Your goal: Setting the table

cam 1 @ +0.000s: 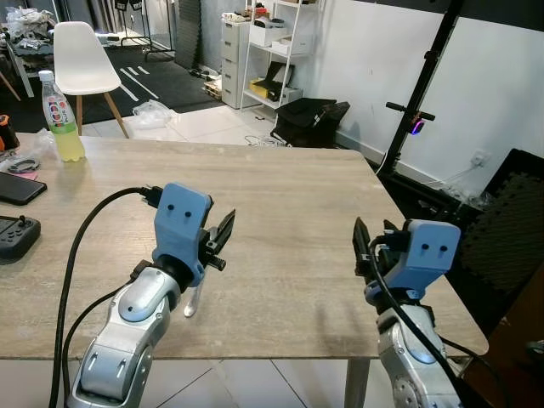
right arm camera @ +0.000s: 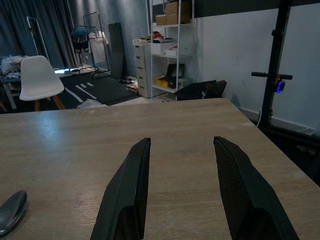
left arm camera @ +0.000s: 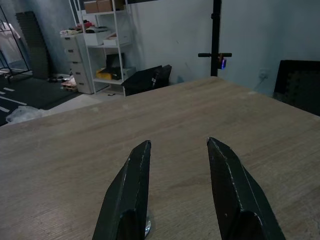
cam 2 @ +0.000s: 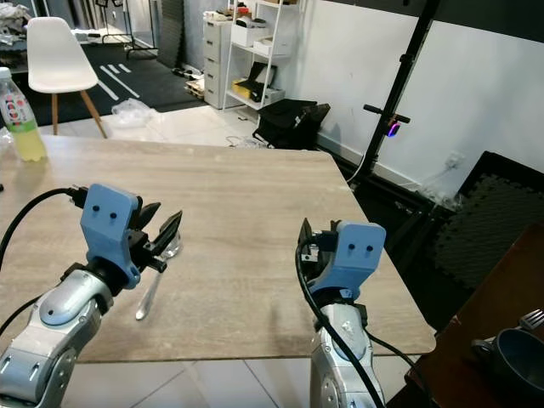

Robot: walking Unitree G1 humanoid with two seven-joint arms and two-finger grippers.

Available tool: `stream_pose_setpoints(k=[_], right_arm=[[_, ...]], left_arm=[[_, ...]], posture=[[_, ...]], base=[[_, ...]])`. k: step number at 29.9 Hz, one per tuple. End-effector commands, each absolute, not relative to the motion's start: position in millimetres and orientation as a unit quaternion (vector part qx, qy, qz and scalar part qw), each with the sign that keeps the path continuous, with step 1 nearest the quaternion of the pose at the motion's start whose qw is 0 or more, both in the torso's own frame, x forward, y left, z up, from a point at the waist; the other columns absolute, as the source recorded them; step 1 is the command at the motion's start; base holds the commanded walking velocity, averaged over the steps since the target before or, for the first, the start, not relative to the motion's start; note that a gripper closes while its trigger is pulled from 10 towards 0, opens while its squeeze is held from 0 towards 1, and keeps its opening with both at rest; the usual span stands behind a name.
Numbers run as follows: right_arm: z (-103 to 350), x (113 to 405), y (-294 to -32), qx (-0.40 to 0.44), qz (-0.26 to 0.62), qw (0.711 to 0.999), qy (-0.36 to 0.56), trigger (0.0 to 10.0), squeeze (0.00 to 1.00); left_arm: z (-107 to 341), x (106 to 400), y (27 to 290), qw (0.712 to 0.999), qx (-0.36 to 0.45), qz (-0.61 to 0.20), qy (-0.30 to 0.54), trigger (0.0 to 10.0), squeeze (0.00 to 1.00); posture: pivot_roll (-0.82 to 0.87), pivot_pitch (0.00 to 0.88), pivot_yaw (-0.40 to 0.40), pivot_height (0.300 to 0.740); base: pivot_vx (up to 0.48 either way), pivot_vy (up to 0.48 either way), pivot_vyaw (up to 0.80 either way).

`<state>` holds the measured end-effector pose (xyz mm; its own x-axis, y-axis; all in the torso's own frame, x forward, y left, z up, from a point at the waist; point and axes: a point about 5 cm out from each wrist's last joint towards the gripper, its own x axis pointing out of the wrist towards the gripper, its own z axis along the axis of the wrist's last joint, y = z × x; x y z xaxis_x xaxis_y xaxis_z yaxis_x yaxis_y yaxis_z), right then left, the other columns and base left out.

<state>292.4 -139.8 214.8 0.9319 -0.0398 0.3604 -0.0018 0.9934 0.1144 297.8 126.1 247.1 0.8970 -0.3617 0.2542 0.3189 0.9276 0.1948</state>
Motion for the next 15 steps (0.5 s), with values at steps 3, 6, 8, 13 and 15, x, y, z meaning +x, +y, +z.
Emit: stream_pose_setpoints(k=[3, 6, 8, 13, 15], right_arm=[[213.5, 292.9, -141.0, 0.054, -0.014, 0.982, -0.179, 10.0, 0.00], [213.2, 292.9, -140.9, 0.054, -0.014, 0.982, -0.178, 10.0, 0.00], [213.3, 293.0, -140.8, 0.054, -0.014, 0.982, -0.179, 10.0, 0.00], [213.6, 293.4, -140.8, 0.053, -0.013, 0.982, -0.179, 10.0, 0.00], [213.8, 293.4, -140.7, 0.053, -0.012, 0.982, -0.180, 10.0, 0.00]], left_arm=[[245.0, 296.5, 124.7, 0.971, 0.077, -0.176, -0.141, 10.0, 0.00], [244.9, 296.9, 124.6, 0.971, 0.077, -0.177, -0.141, 10.0, 0.00], [245.0, 297.0, 124.5, 0.971, 0.077, -0.177, -0.141, 10.0, 0.00], [245.3, 297.3, 123.8, 0.971, 0.077, -0.178, -0.142, 10.0, 0.00], [245.4, 297.3, 123.8, 0.971, 0.077, -0.178, -0.142, 10.0, 0.00]], posture=[[0.13, 0.029, -0.014, 0.740], [0.13, 0.029, -0.013, 0.740], [0.13, 0.028, -0.013, 0.740], [0.13, 0.024, -0.015, 0.740], [0.13, 0.024, -0.015, 0.740]], base=[[0.000, 0.000, 0.00], [0.000, 0.000, 0.00], [0.000, 0.000, 0.00], [0.000, 0.000, 0.00], [0.000, 0.000, 0.00]])
